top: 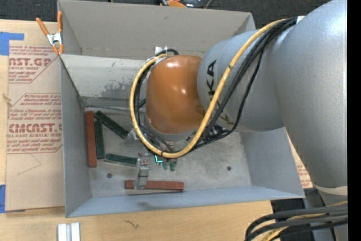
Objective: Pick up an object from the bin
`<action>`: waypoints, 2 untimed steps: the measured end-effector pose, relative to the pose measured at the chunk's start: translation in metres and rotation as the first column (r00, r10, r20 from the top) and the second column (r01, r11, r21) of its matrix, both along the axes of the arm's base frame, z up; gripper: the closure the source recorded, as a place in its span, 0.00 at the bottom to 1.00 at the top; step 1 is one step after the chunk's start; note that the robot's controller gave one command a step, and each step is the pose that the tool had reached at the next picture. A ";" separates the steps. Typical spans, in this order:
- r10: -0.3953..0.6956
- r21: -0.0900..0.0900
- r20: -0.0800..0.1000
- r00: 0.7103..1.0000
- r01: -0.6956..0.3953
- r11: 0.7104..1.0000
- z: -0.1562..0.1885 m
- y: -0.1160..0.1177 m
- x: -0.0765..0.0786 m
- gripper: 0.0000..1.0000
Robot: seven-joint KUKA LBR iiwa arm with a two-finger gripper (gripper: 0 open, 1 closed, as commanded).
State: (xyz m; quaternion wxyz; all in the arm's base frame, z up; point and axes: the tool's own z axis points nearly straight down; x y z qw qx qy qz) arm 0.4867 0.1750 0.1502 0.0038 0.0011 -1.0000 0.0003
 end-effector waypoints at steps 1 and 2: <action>0.121 0.002 0.012 0.993 -0.121 0.993 -0.083 -0.018 0.052 0.00; 0.122 0.003 0.014 0.992 -0.123 0.992 -0.078 -0.016 0.052 1.00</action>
Offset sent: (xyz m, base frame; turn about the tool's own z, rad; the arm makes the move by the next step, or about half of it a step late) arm 0.0501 -0.0172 -0.0802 -0.1229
